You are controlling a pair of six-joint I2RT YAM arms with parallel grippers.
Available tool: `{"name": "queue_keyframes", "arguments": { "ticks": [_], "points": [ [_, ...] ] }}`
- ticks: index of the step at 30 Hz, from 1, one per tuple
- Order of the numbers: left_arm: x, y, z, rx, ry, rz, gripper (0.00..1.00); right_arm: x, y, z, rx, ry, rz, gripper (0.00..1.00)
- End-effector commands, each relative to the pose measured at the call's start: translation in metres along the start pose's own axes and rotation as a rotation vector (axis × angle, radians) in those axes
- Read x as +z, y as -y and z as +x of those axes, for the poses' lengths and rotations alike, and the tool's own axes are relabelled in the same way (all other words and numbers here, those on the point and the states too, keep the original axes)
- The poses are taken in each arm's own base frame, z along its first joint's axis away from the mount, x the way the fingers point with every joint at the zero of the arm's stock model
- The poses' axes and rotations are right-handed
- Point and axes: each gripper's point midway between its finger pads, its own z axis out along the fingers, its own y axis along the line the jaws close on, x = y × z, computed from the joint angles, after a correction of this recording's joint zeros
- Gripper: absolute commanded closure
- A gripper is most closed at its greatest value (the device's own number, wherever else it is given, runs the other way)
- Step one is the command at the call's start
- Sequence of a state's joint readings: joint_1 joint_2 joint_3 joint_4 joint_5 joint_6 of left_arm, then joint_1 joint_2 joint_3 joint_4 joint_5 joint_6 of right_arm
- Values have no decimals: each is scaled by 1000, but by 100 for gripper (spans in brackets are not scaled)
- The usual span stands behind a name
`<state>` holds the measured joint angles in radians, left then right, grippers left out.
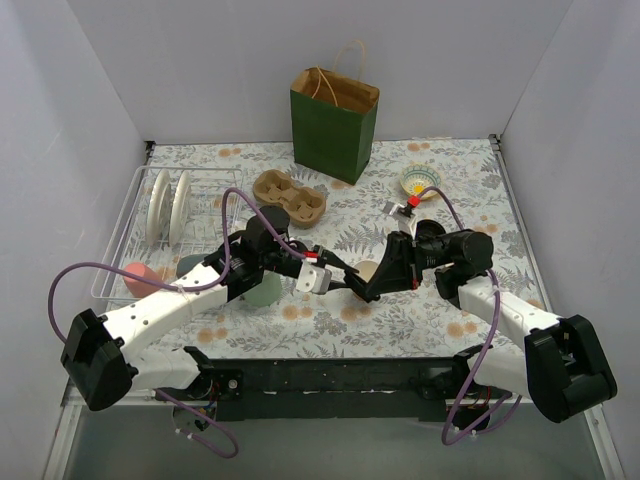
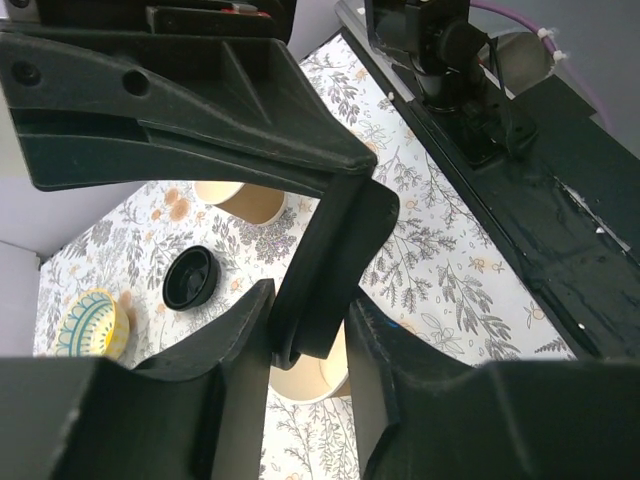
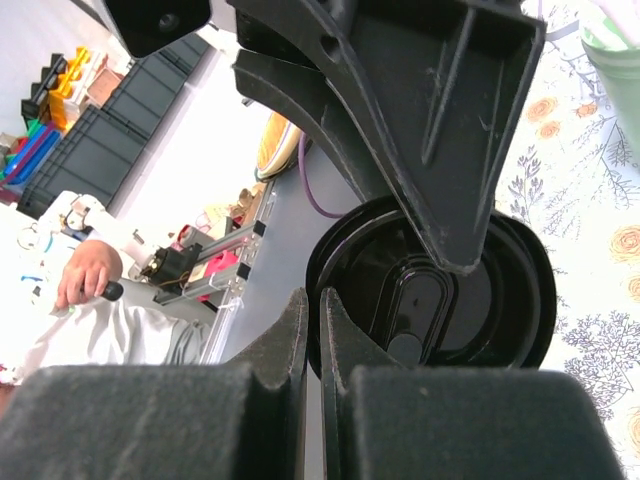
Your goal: Pack the takeout coffee
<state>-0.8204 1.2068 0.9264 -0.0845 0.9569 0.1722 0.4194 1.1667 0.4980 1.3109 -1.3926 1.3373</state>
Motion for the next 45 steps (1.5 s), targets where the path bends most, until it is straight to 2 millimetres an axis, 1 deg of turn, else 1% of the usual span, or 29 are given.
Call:
{"name": "queue_keyframes", "arguments": {
  "ticks": [1, 2, 4, 5, 7, 9, 11, 14, 15, 17, 18, 19, 20, 21, 22, 23, 24, 25, 26, 27, 28, 32, 33, 34, 35, 38, 39, 40, 45],
  "points": [
    [-2, -7, -16, 38, 25, -12, 75, 2, -16, -16, -204, -4, -24, 96],
    [-2, -6, -16, 29, 23, -10, 77, 2, -17, -19, -209, -4, -24, 88],
    [-4, -6, -18, 20, 23, -19, 77, 0, -17, -23, -216, 4, -17, 80],
    [-5, -6, -18, 12, 19, -25, 77, 0, -17, -26, -219, 14, -12, 73],
    [-6, -4, -16, -36, 13, -37, 77, -5, -15, -37, -235, 43, 13, 68],
    [-8, -7, -17, -62, 6, -66, 77, -10, -15, -51, -269, 73, 35, 51],
    [-8, -9, -17, -131, 4, -91, 78, -14, -15, -65, -291, 110, 56, 42],
    [-9, -15, -19, -251, 5, -138, 79, -23, -15, -91, -324, 175, 97, 38],
    [-9, -21, -21, -276, 11, -167, 79, -27, -15, -100, -361, 198, 119, 37],
    [-9, -30, -25, -388, 28, -217, 75, -31, -14, -118, -345, 261, 162, 36],
    [-9, -38, -20, -435, 14, -267, 74, -35, -7, -127, -412, 281, 208, 36],
    [-10, -44, -20, -472, 12, -298, 75, -37, -5, -133, -347, 301, 262, 36],
    [-10, -48, -17, -529, 5, -326, 78, -44, 8, -147, -321, 377, 369, 35],
    [-10, -54, -21, -614, 17, -357, 79, -55, 19, -156, -447, 382, 494, 34],
    [-10, -62, -12, -680, -2, -413, 79, -61, 13, -165, -480, 414, 583, 34],
    [-9, -63, -7, -737, -17, -429, 78, -80, 26, -170, -403, 467, 752, 35],
    [-10, -70, -12, -813, 0, -462, 79, -89, 25, -174, -426, 482, 827, 35],
    [-11, -78, -4, -870, -13, -522, 79, -98, 20, -172, -408, 518, 893, 36],
    [-11, -82, -3, -913, -8, -551, 78, -109, 24, -169, -382, 548, 961, 37],
    [-10, -84, -6, -992, 16, -566, 78, -111, 22, -166, -382, 556, 979, 38],
    [-8, -82, -6, -1029, 23, -561, 78, -113, 11, -163, -403, 577, 987, 39],
    [-5, -74, 1, -1231, 65, -587, 79, -122, 20, -140, -345, 578, 1069, 45],
    [-5, -73, 4, -1263, 71, -606, 79, -124, 27, -129, -319, 547, 1097, 46],
    [-4, -68, 10, -1342, 76, -624, 79, -126, 30, -125, -308, 540, 1117, 49],
    [-5, -68, 17, -1379, 67, -654, 79, -123, 34, -120, -298, 523, 1114, 51],
    [2, -57, 27, -1520, 58, -638, 78, -114, 48, -105, -259, 467, 1101, 54],
    [4, -55, 28, -1560, 61, -637, 78, -113, 57, -98, -231, 438, 1112, 54],
    [6, -50, 32, -1637, 66, -636, 78, -109, 61, -94, -223, 418, 1116, 56],
    [15, -41, 51, -1732, 28, -639, 79, -97, 78, -78, -168, 336, 1133, 57]
  ]
}}
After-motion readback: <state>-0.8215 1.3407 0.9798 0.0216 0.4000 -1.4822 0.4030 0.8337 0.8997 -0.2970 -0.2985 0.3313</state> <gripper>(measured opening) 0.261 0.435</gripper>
